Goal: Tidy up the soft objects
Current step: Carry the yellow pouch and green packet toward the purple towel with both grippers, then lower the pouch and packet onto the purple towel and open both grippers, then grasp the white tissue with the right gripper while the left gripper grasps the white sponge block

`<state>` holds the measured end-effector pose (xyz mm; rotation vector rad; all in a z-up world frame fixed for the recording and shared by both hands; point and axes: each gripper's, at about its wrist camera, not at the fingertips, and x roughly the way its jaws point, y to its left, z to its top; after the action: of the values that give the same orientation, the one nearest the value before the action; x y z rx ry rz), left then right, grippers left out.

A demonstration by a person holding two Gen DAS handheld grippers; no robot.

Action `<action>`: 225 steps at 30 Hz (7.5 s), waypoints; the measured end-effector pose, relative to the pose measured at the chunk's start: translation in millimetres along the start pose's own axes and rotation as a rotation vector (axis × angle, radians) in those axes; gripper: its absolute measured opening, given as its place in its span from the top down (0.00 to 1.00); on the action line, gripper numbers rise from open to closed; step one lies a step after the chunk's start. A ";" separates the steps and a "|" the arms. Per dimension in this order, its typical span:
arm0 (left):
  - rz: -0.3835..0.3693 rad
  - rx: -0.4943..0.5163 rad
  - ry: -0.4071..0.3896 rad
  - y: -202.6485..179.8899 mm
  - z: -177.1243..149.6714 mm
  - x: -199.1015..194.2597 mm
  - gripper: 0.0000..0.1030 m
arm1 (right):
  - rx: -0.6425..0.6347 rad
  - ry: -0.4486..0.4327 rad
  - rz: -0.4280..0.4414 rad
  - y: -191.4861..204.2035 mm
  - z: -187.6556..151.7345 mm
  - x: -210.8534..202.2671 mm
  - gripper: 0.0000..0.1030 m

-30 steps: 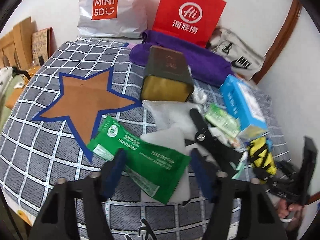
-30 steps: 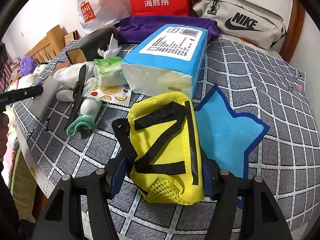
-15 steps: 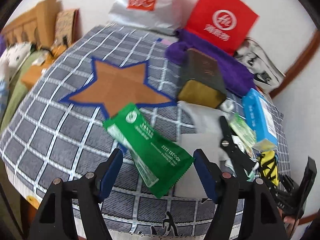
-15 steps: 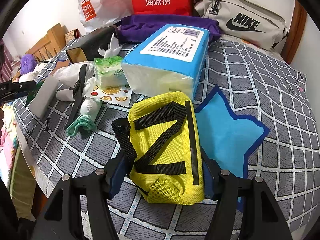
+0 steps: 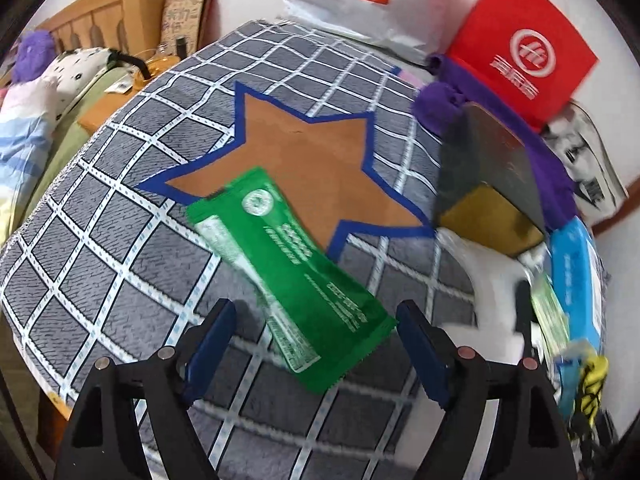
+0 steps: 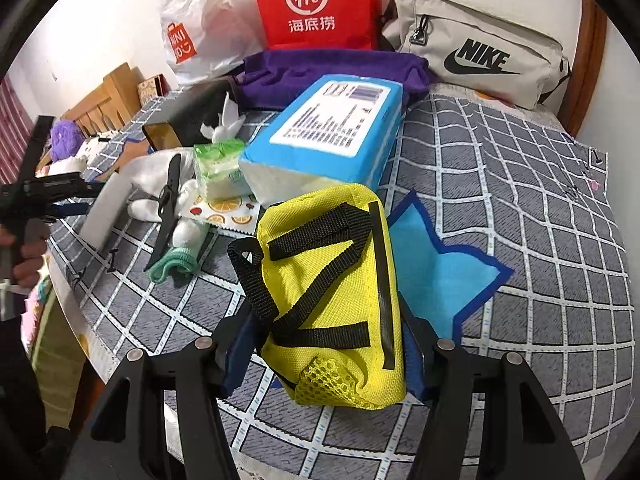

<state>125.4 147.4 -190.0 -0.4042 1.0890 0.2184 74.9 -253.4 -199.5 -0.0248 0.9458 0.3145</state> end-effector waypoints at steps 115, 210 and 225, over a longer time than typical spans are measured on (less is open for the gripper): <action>-0.170 0.588 0.035 -262.0 224.7 115.9 0.34 | 0.063 0.055 0.109 -91.7 287.8 192.8 0.37; -0.270 0.263 0.011 -54.5 -49.6 -30.8 0.54 | -0.013 0.028 0.081 38.2 -11.1 12.2 0.82; -0.246 0.280 -0.076 -86.7 -26.5 -73.3 0.54 | -0.032 -0.049 0.134 31.0 9.9 -21.5 0.83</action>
<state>102.5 59.5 -117.0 -0.2725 0.9682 -0.1347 62.5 -227.7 -172.9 0.0169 0.8960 0.4519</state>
